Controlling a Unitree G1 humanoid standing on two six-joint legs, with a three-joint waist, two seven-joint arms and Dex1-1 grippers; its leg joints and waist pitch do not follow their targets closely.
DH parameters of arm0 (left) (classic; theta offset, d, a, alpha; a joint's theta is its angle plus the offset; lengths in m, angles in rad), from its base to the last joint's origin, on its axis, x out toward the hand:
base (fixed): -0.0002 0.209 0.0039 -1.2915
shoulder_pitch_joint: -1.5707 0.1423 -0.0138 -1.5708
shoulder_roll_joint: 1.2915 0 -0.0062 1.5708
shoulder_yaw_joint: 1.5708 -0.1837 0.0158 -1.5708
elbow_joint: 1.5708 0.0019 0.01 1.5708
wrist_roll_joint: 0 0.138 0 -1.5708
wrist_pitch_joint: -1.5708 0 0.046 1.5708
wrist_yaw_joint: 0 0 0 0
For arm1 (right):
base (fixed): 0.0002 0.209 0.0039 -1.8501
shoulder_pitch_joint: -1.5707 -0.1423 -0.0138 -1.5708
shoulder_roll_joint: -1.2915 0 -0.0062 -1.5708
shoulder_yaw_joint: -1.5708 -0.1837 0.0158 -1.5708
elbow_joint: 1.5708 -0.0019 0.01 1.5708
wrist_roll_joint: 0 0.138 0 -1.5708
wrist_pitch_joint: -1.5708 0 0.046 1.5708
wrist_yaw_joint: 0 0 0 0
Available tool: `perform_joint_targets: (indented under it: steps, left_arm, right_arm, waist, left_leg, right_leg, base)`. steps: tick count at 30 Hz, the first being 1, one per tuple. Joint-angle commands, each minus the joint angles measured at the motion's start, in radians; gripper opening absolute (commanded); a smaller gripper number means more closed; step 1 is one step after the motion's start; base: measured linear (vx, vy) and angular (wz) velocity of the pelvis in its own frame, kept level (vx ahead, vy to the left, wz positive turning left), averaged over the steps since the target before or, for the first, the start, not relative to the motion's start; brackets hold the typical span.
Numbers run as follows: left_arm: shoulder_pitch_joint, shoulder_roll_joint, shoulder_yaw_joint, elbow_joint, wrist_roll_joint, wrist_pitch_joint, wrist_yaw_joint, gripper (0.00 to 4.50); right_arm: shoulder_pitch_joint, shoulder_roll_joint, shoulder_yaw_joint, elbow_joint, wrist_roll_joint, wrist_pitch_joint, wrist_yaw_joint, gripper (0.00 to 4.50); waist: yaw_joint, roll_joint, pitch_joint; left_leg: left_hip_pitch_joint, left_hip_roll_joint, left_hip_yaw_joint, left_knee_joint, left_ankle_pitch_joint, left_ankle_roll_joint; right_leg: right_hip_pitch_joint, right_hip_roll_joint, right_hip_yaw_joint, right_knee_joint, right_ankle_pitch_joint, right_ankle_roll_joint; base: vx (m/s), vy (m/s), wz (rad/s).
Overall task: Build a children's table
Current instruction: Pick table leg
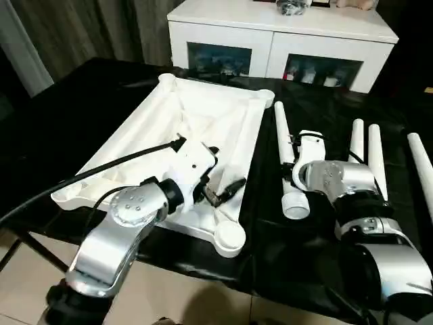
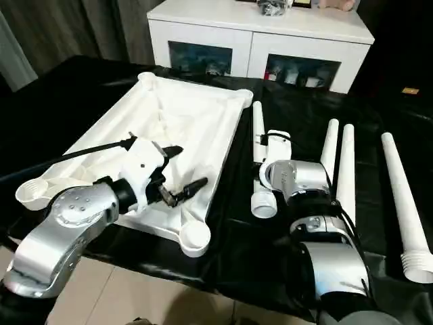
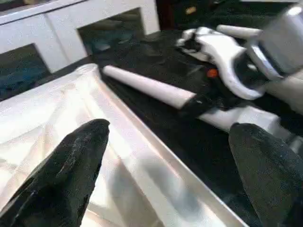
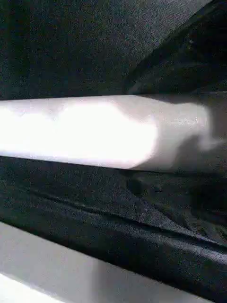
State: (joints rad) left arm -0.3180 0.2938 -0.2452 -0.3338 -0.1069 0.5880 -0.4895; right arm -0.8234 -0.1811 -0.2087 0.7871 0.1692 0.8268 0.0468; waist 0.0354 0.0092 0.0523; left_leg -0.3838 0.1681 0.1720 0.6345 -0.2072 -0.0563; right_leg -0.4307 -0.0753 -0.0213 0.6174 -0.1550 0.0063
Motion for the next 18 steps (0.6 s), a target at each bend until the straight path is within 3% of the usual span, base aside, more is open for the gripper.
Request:
perform_joint_targets:
  steps: [1, 4, 6, 8, 10, 11, 16, 18]
  left_arm:
    - [-0.015, -0.007, 0.018, 0.012, 0.01, 0.014, 0.027, 4.5]
    - [-0.031, -0.043, 0.038, 0.035, 0.016, 0.015, 0.075, 4.5]
    - [-0.048, -0.08, 0.061, 0.052, 0.012, 0.021, 0.116, 4.5]
    - [-0.075, -0.142, 0.112, 0.062, -0.032, 0.049, 0.16, 4.5]
    - [-0.095, -0.182, 0.147, 0.066, -0.067, 0.068, 0.182, 4.5]
    - [-0.106, -0.2, 0.164, 0.07, -0.083, 0.075, 0.192, 4.5]
    - [-0.208, -0.326, 0.277, 0.097, -0.281, 0.196, 0.197, 4.5]
    - [-0.266, -0.379, 0.32, 0.121, -0.373, 0.242, 0.19, 4.5]
  right_arm:
    - [0.037, -0.007, -0.007, 0.003, 0.0, 0.025, -0.005, 1.88]
    - [0.081, -0.011, -0.017, -0.09, 0.007, 0.018, -0.003, 1.88]
    - [0.136, -0.015, -0.012, -0.205, 0.015, -0.032, 0.019, 1.88]
    - [0.202, -0.023, -0.01, -0.366, 0.037, -0.101, 0.069, 1.88]
    - [0.224, -0.023, -0.029, -0.447, 0.074, -0.11, 0.105, 1.85]
    - [0.228, -0.023, -0.041, -0.478, 0.094, -0.105, 0.123, 1.83]
    - [0.273, -0.017, -0.073, -0.661, 0.275, -0.103, 0.338, 1.82]
    - [0.301, -0.008, -0.082, -0.736, 0.378, -0.063, 0.433, 1.82]
  waist:
    - [-0.001, 0.001, -0.068]
    - [0.0, 0.002, -0.067]
    - [0.0, 0.0, -0.068]
    - [0.006, -0.001, -0.07]
    - [0.006, -0.006, -0.07]
    - [0.006, -0.007, -0.072]
    - [0.005, -0.008, -0.071]
    - [0.01, -0.008, -0.071]
  left_leg:
    - [0.016, 0.033, -0.006, -0.086, -0.221, -0.034]
    - [0.016, 0.034, -0.007, -0.088, -0.226, -0.035]
    - [0.012, 0.033, -0.008, -0.089, -0.227, -0.031]
    - [0.017, 0.034, -0.008, -0.087, -0.218, -0.028]
    - [0.007, 0.034, -0.008, -0.09, -0.197, -0.013]
    - [0.01, 0.034, -0.008, -0.087, -0.194, -0.003]
    - [0.001, 0.032, -0.007, -0.081, -0.167, 0.04]
    - [0.002, 0.034, -0.007, -0.079, -0.148, 0.057]
  right_leg:
    - [0.051, -0.037, 0.022, -0.069, -0.238, -0.188]
    - [0.05, -0.037, 0.022, -0.074, -0.242, -0.176]
    - [0.054, -0.038, 0.021, -0.075, -0.25, -0.173]
    - [0.052, -0.038, 0.022, -0.076, -0.243, -0.164]
    - [0.06, -0.039, 0.022, -0.075, -0.229, -0.166]
    - [0.057, -0.038, 0.021, -0.075, -0.221, -0.171]
    - [0.061, -0.041, 0.021, -0.075, -0.203, -0.195]
    - [0.06, -0.041, 0.02, -0.077, -0.197, -0.207]
  base:
    - [0.0, 0.0, 0.0]
    - [0.0, 0.0, 0.0]
    - [0.0, 0.0, 0.0]
    - [0.0, 0.0, 0.0]
    - [0.0, 0.0, 0.0]
    - [0.0, 0.0, 0.0]
    - [0.0, 0.0, 0.0]
    - [0.0, 0.0, 0.0]
